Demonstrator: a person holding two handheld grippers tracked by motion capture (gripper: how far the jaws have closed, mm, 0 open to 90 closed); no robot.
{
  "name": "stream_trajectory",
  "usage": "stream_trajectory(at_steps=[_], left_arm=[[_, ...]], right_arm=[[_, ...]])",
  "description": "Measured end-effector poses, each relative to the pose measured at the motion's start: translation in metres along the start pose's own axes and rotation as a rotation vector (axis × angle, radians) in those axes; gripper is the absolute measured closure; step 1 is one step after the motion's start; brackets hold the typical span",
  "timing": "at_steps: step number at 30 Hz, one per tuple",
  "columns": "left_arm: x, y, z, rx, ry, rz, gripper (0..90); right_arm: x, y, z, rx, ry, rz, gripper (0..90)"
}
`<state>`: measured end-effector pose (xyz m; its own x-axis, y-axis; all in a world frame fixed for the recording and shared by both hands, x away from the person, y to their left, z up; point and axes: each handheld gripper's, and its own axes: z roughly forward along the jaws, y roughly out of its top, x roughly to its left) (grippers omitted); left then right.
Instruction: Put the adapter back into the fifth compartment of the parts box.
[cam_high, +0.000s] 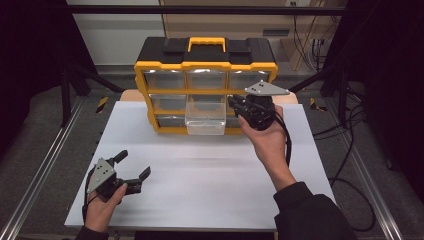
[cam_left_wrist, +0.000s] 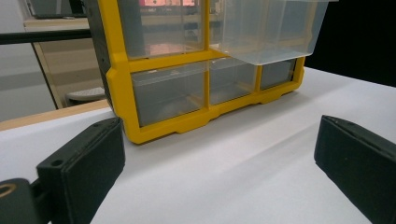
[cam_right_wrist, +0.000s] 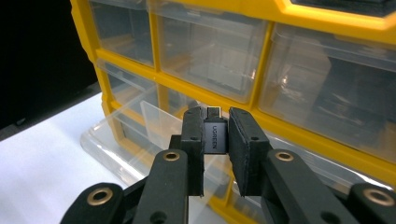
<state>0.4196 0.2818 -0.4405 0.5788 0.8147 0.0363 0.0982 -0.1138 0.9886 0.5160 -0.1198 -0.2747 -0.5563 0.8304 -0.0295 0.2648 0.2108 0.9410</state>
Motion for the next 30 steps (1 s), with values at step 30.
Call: stream_trajectory(at_steps=[30], left_arm=[[0.005,-0.002,-0.006,0.005,0.049,-0.02,2.0]], right_arm=[[-0.001,0.013,0.015,0.016,0.005,0.027,76.4]])
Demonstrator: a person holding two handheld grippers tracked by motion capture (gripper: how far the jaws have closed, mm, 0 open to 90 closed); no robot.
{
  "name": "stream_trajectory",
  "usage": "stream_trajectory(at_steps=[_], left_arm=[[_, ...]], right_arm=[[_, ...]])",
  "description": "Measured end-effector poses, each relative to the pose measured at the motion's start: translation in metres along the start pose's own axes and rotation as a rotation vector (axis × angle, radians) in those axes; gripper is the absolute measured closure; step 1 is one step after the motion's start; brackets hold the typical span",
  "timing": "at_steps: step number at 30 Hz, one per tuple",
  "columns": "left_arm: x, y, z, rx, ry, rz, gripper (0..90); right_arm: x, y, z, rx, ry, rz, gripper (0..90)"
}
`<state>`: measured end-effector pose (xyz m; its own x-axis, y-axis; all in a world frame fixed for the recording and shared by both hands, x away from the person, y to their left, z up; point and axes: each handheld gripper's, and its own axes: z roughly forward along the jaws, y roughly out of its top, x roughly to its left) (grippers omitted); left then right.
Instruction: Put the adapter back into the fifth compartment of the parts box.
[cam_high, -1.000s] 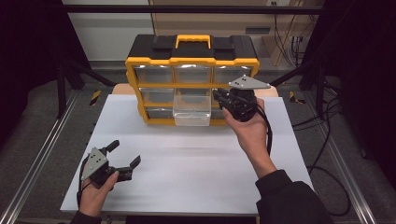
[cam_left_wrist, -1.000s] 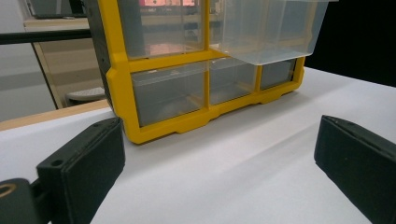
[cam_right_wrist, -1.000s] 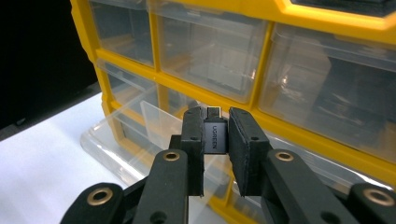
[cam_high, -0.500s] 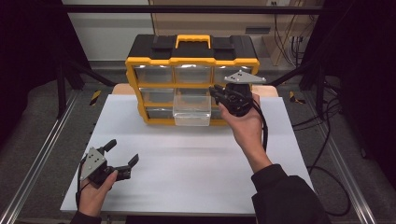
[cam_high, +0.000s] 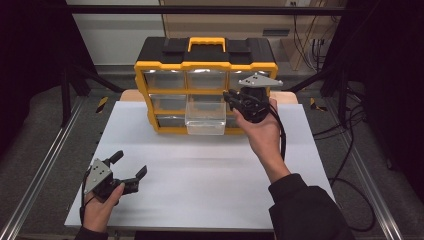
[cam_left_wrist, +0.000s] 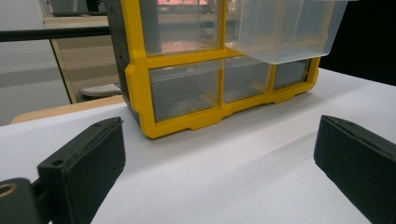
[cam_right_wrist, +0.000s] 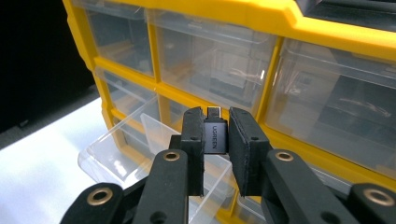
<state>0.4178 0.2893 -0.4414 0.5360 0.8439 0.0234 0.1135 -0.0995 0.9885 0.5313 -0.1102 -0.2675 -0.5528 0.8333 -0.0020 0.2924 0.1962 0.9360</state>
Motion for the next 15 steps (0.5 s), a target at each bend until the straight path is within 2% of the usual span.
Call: stream_trajectory(at_steps=[7,15], left_arm=[[0.0,0.0,0.0,0.0,0.0,-0.001,2.2],[0.0,0.0,0.0,0.004,-0.001,0.003,2.3]], right_arm=[[-0.002,0.002,0.006,-0.01,-0.001,0.027,76.4],[0.003,0.0,0.012,0.0,0.009,0.023,76.5]])
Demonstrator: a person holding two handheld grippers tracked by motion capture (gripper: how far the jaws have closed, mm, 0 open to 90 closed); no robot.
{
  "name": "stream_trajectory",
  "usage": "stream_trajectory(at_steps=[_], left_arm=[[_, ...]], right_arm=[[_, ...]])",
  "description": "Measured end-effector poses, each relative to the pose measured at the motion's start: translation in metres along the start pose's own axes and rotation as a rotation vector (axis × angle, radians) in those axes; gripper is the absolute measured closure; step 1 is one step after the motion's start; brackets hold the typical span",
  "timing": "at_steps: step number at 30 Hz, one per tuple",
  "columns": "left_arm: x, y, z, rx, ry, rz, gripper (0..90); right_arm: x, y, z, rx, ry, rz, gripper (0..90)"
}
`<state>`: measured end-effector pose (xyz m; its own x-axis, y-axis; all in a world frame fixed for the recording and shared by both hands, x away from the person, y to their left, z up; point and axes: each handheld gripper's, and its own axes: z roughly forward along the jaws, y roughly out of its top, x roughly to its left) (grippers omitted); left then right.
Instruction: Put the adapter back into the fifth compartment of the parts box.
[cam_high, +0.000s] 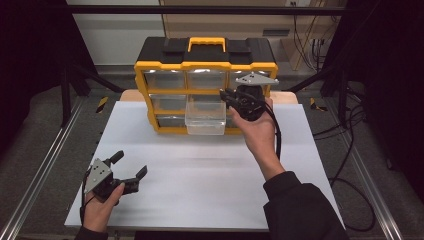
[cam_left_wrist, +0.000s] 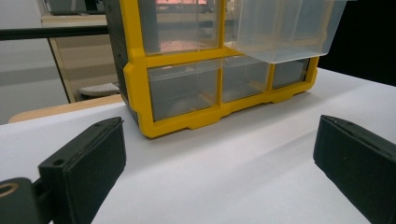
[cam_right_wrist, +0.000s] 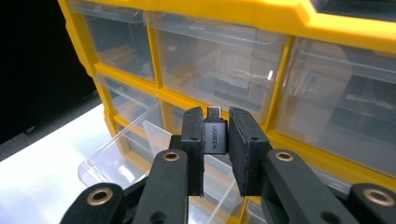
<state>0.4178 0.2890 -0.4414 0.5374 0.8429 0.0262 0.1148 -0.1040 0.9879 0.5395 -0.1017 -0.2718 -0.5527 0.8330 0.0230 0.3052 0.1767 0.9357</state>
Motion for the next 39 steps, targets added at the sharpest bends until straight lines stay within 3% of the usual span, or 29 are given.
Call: stream_trajectory(at_steps=[12,16,24,32,39], left_arm=[[0.004,-0.001,-0.003,-0.006,0.012,-0.031,2.5],[0.008,-0.002,-0.004,-0.011,0.015,-0.083,2.6],[0.01,-0.001,-0.006,-0.008,0.041,-0.061,2.7],[0.007,-0.001,-0.005,0.0,0.036,-0.041,2.7],[0.009,-0.002,-0.005,-0.004,0.031,-0.065,2.7]], right_arm=[[0.007,-0.008,0.008,0.016,0.009,0.005,76.4],[0.008,-0.008,0.009,0.023,0.011,0.008,76.4],[0.012,-0.007,0.011,0.021,0.043,0.042,76.4],[0.021,-0.004,0.015,0.039,0.036,0.006,76.4],[0.022,0.0,0.016,0.036,0.057,0.026,76.4]])
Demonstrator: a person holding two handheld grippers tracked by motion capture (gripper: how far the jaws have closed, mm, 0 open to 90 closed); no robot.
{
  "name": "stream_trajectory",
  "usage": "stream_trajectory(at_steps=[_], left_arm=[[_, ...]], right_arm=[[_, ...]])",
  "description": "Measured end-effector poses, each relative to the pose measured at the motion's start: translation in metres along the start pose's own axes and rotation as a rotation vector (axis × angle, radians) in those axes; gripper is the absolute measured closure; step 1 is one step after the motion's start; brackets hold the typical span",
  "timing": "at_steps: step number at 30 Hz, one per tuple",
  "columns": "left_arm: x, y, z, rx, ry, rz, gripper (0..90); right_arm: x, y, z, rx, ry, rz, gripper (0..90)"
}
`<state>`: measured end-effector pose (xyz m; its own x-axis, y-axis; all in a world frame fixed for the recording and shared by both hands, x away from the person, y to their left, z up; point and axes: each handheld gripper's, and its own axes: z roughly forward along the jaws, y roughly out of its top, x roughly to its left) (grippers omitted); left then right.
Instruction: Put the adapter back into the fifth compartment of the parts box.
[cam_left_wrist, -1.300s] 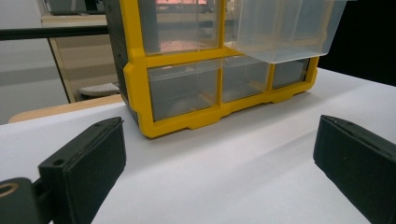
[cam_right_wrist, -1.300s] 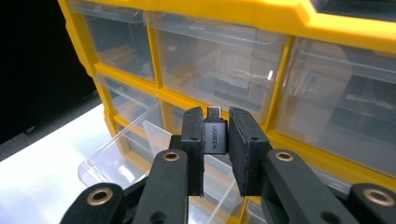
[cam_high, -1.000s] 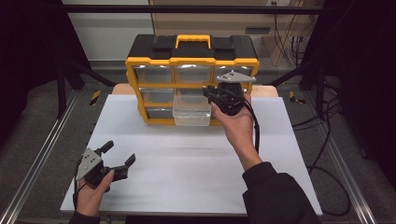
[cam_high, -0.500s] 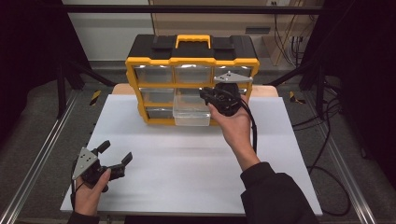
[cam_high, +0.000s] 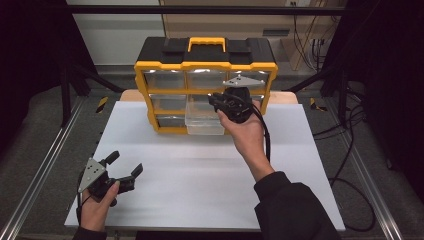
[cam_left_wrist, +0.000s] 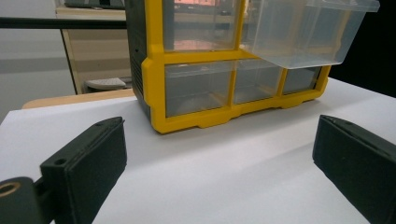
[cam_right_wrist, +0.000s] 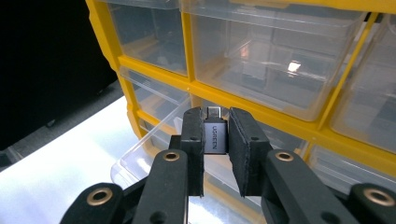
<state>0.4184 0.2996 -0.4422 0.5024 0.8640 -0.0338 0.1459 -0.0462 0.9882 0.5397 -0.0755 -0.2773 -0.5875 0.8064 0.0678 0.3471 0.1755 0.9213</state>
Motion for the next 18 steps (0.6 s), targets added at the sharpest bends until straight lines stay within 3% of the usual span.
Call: stream_trajectory(at_steps=[13,18], left_arm=[[-0.0006,-0.0004,0.001,0.001,-0.008,-0.002,2.7],[-0.0021,-0.0006,0.0018,0.006,-0.013,0.008,2.7]], right_arm=[[0.0037,-0.0002,0.0044,0.042,0.004,-0.039,76.3],[0.002,-0.0017,0.0073,0.066,-0.007,-0.032,76.3]])
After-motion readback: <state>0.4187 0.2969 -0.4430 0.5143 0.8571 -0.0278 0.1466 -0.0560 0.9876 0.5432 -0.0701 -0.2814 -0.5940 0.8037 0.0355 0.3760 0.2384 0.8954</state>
